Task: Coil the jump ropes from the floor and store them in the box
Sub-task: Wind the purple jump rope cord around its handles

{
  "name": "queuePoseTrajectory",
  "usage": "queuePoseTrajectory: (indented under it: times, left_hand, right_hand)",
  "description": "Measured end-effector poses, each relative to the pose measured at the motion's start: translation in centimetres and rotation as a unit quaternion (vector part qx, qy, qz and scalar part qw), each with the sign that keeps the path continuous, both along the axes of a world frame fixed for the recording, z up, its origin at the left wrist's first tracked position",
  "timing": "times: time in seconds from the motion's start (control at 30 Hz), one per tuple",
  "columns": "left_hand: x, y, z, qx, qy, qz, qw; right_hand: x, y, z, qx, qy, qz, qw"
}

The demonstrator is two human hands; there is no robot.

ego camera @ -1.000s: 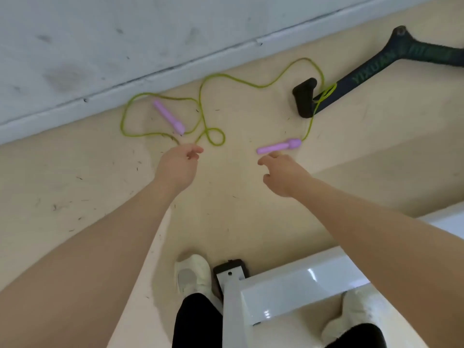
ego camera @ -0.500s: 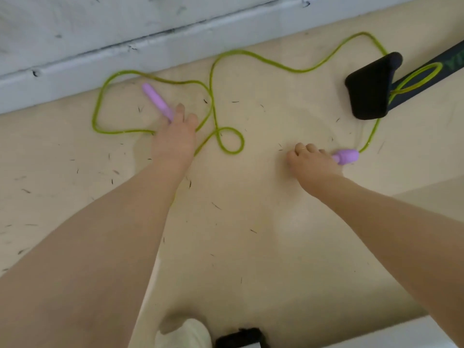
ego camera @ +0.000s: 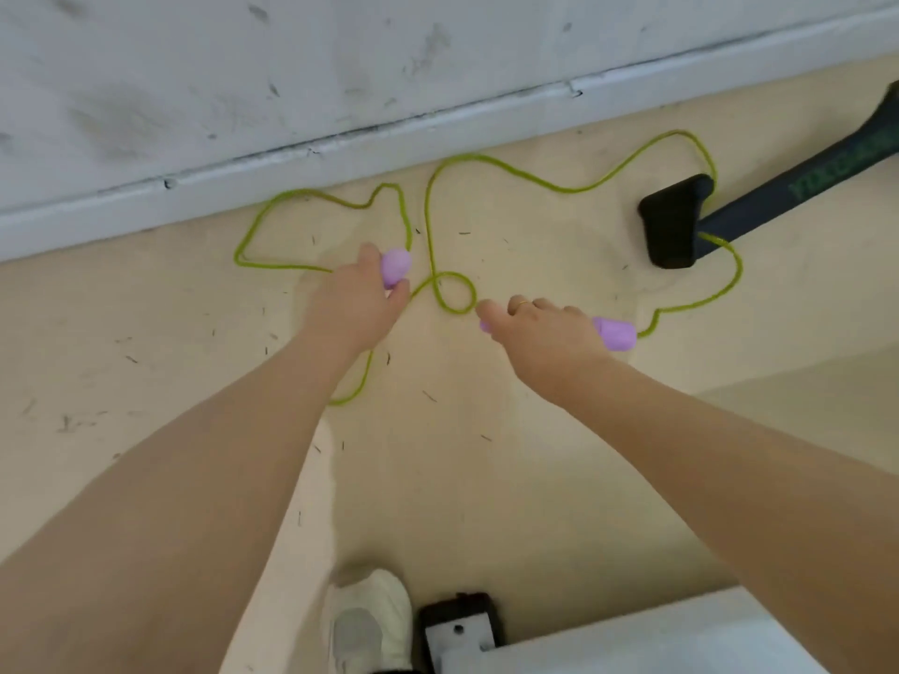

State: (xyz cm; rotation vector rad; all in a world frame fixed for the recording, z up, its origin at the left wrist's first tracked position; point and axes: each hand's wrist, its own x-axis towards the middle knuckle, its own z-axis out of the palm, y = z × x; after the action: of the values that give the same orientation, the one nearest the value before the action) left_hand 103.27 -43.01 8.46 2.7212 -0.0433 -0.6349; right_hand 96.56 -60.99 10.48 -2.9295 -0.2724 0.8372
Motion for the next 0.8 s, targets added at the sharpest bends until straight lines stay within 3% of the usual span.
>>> queuePoseTrajectory:
  times: [0.07,0.17,0.3,0.4,0.5,0.63,0.67,0.8]
  left_hand:
    - [-2.3,-1.4,4.5,-0.124,0.088,0.127,0.98]
    - [-4.9,-2.5,12.3,-0.302,0.19,0.255,0.899]
    - [-6.7,-1.9,24.3,-0.322,0.226,0.216,0.893]
    - [-7.5,-1.4,33.3,-0.36,0.267,0.213,0.868]
    - [-8.3,-1.2,41.1,-0.388,0.309,0.221,0.84]
    - [-9.1,-0.9,48.5,-0.465,0.407,0.25,0.746]
    - [-9.0,-0.9,50.3,-0.467,0.425,0.24,0.737]
    - [-8.0,-0.8,57.0,-0.442,0.459,0.183,0.749]
  right_hand:
    - [-1.6,-0.6,4.8,0.037,0.03,0.049,0.998]
    - [-3.1,-1.2,12.2,0.047,0.033,0.141,0.988]
    - [-3.5,-0.2,23.7,0.071,0.058,0.134,0.987]
    - [-3.5,1.2,33.1,0.096,0.106,0.164,0.976]
    - [-3.4,2.6,41.9,0.078,0.04,0.244,0.966]
    - [-3.9,4.4,51.0,0.073,-0.03,0.317,0.945]
    - [-4.0,4.8,53.0,0.073,-0.032,0.328,0.941]
    - [-4.8,6.0,58.6,0.069,-0.064,0.383,0.919]
